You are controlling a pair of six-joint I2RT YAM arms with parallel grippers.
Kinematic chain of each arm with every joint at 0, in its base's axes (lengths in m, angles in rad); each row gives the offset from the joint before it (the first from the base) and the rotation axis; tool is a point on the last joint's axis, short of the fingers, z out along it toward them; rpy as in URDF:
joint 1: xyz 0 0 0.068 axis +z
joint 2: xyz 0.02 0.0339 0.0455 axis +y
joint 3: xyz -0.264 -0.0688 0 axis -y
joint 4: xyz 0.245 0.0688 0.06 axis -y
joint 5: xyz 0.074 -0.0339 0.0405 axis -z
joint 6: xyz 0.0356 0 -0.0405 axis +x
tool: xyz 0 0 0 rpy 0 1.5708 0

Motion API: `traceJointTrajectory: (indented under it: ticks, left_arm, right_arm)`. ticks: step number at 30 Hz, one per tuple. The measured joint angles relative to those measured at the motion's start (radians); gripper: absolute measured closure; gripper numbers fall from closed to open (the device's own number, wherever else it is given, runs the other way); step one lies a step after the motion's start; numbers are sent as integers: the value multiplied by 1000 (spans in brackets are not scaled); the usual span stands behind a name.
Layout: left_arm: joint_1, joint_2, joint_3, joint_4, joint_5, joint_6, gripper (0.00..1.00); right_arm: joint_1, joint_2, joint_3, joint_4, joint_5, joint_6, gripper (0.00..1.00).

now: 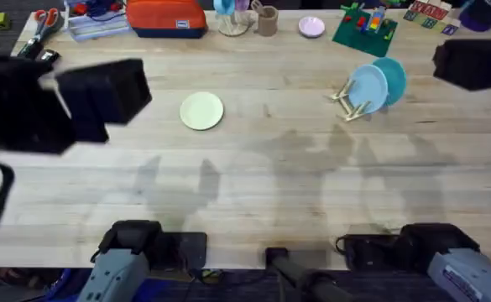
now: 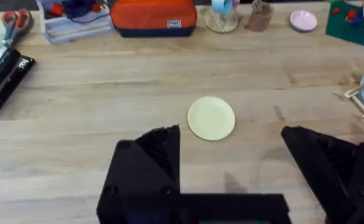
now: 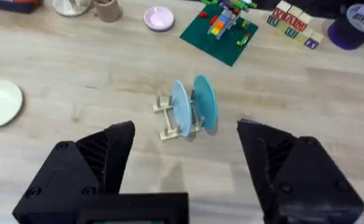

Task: Pick up the plates from the table one by one and place each into a slot on the dish rack.

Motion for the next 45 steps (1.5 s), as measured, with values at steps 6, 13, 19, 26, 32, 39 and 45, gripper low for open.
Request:
traceJointTrajectory:
  ticks: [6,13,19,26,32,39,45]
  left_arm:
    - [0,204,164,-92,13,0,8]
    - [0,399,319,-223,37,0,8]
    - [0,530,430,-366,40,0,8]
    - [0,608,461,-399,29,20,7]
    - [0,629,461,-407,28,24,8]
    - [0,628,461,-408,28,23,22]
    - [0,629,461,-411,27,27,867]
  right_arm:
    - [0,128,144,-119,-1,0,9]
    - [0,262,279,-249,-56,0,7]
    - [0,341,340,-330,-83,0,7]
    - [0,351,349,-345,-93,0,7]
    - [0,351,351,-348,-105,1,8]
    - [0,351,351,-361,-136,1,8]
    - [0,351,351,-361,-139,1,8]
